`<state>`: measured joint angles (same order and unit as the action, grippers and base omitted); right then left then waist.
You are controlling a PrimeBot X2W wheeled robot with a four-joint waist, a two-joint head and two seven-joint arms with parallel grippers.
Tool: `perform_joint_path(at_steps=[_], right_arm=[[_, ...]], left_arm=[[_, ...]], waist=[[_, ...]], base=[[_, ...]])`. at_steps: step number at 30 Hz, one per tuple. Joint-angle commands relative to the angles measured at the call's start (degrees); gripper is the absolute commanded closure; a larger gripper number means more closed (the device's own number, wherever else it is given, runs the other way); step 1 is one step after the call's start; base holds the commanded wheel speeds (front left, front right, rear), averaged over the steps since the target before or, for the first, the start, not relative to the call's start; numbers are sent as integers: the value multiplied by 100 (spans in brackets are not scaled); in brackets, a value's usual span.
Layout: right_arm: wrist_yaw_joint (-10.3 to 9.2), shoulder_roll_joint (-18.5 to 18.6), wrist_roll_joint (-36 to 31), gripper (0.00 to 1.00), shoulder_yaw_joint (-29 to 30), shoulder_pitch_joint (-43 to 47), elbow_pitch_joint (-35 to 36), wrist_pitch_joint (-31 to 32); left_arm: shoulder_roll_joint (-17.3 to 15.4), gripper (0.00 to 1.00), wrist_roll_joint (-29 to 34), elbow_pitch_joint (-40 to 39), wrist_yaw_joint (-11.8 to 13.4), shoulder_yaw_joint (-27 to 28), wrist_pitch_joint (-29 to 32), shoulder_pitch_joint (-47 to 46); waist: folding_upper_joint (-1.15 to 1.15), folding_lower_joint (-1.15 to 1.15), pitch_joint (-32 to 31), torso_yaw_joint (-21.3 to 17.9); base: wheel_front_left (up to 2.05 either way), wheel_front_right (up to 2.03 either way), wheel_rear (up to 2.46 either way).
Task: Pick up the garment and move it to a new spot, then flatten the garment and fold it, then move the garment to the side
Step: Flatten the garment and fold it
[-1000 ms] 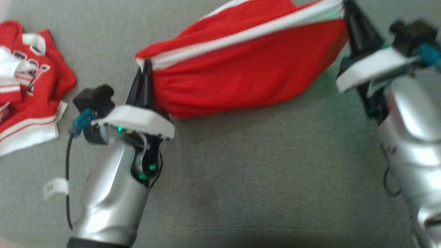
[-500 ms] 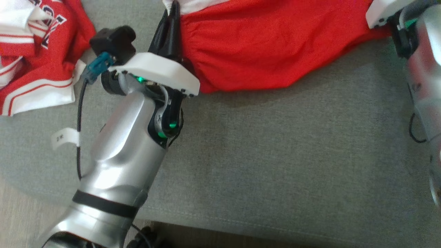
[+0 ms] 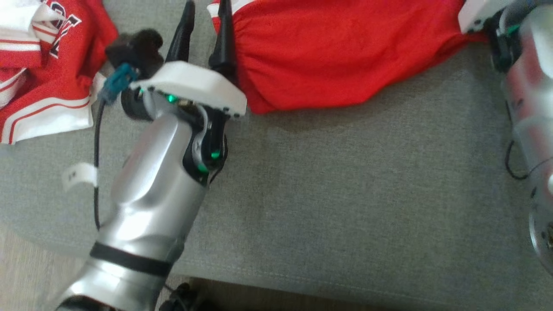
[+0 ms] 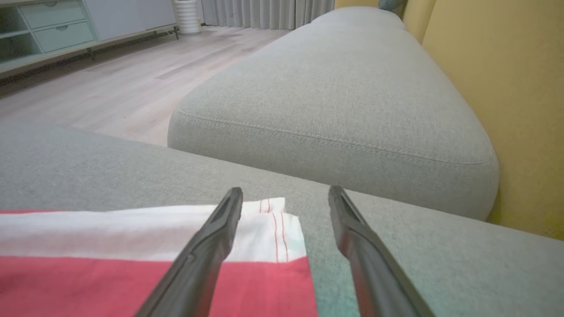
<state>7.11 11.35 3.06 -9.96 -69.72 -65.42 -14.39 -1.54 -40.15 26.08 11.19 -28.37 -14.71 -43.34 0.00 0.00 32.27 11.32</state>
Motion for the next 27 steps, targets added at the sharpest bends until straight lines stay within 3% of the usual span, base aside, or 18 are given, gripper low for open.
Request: perform_joint_path(at_steps=[1,11,12,13,17,27], right_arm=[[37,-130,44,0,-20,115,41,-55],[37,-161,459,0,-267,624,-672,884],[37,-179,509,55,-360,682,-693,1031],[37,-205,576,100,-455,738,-703,1149],[37,-236,1040,100,-619,939,-632,1332],[37,3,2288,100,-841,2037,43,869]], left_arm=[[-134,0,56,-167,40,202,-29,151],[-133,0,320,-366,32,360,-29,930],[-133,0,349,-375,34,362,-29,982],[-133,0,374,-381,35,363,-29,1032],[-133,0,539,-350,24,356,-29,1216],[-133,0,1003,-167,-51,658,-29,1992]], waist=[[0,0,-67,-25],[0,0,-400,-5],[0,0,-437,-2],[0,0,-474,-3],[0,0,-685,-41],[0,0,-1502,-492]], base=[[0,0,0],[0,0,0],[0,0,0],[0,0,0],[0,0,0],[0,0,0]])
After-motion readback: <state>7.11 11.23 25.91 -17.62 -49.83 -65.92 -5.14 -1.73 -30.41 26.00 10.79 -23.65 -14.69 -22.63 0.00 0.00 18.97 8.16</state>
